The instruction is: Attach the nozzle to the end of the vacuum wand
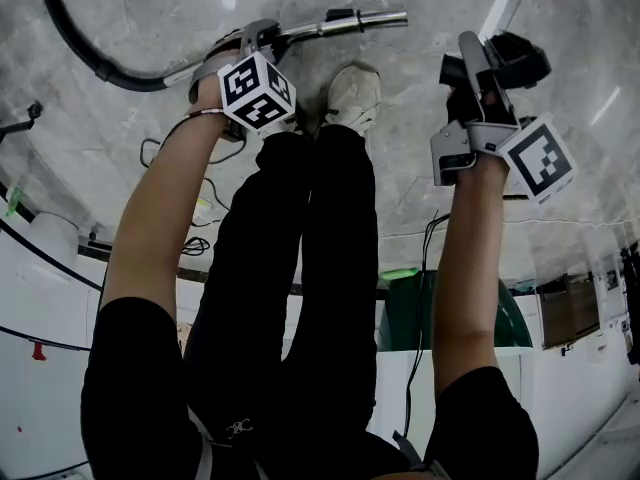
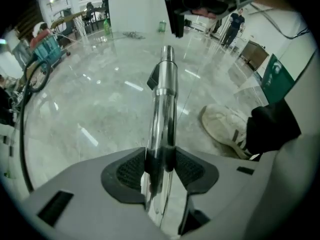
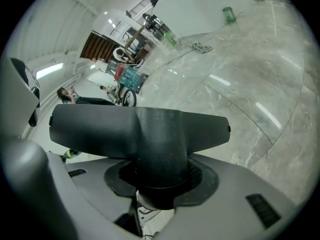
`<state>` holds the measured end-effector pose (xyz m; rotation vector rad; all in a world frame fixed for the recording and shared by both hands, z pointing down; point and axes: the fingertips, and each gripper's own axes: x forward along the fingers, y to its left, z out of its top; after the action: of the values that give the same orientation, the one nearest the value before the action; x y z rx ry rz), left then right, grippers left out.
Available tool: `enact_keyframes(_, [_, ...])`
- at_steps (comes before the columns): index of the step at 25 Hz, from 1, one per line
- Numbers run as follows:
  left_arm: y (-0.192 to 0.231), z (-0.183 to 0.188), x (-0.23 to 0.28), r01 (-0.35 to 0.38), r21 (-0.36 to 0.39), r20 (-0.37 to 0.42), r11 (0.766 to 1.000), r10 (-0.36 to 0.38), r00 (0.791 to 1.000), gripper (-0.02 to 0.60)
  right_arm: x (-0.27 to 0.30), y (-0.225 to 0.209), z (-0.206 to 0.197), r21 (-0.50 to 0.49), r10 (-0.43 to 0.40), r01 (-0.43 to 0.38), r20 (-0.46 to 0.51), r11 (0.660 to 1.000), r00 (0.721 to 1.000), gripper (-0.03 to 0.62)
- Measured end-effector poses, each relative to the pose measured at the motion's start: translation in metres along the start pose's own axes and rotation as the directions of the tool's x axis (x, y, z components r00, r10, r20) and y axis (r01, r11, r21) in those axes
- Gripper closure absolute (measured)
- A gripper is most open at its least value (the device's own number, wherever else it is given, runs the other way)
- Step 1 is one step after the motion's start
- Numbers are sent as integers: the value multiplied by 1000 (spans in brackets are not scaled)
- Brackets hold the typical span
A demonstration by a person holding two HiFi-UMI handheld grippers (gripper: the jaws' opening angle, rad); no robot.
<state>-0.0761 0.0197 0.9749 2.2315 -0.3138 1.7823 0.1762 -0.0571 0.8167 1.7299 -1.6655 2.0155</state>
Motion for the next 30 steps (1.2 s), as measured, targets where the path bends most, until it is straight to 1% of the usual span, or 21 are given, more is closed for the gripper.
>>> enact_keyframes(3, [-9,10,-38,17,35,56,999,-19,998,400,0,6,0,55,49,-50,14,997,999,422])
enact_keyframes(8, [-12,27,-76,27,48,110,998,-32,993,402,2,20,1,29,86,-85,-14,996,996,422])
enact_keyframes(11, [-12,40,-93,29,48,131,998,-35,991,402,-3,35,4,32,107,-107,1,994,994,422])
enact_keyframes(14, [-17,46,-95,33,54,143,998,-41,989,402,-4,43,9,62,151,-153,32,986,988,422])
enact_keyframes(15, [-17,48,-96,30,51,146,998,-37,989,402,-4,45,10,55,167,-168,33,984,985,422])
enact_keyframes(16, [-17,49,-98,24,46,149,999,-31,988,402,-5,50,12,28,180,-181,28,983,983,422])
enact_keyframes(18, [-15,53,-106,14,34,159,999,-19,987,402,-10,66,16,-92,207,-206,-2,974,978,422])
enact_keyframes(20, [-15,53,-107,15,31,161,999,-20,987,402,-7,78,13,-240,226,-237,-74,941,971,422])
enact_keyframes(21, [-16,51,-104,20,32,154,999,-25,988,402,-2,79,8,-295,226,-250,-113,922,968,422])
enact_keyframes(22, [-17,48,-101,26,32,146,999,-31,989,402,2,78,4,-328,224,-259,-141,908,964,422])
enact_keyframes(24, [-18,43,-98,36,29,136,999,-40,990,402,6,76,-2,-344,223,-268,-167,900,960,422])
enact_keyframes(26, [-16,43,-96,26,27,136,999,-29,990,402,7,74,0,-338,193,-235,-154,911,969,422])
enact_keyframes(28, [-12,46,-96,-30,45,143,999,24,989,402,7,73,3,-328,152,-185,-124,926,981,424])
enact_keyframes(30, [-13,54,-98,-119,92,174,989,102,979,401,6,73,-1,-279,124,-151,-111,949,986,425])
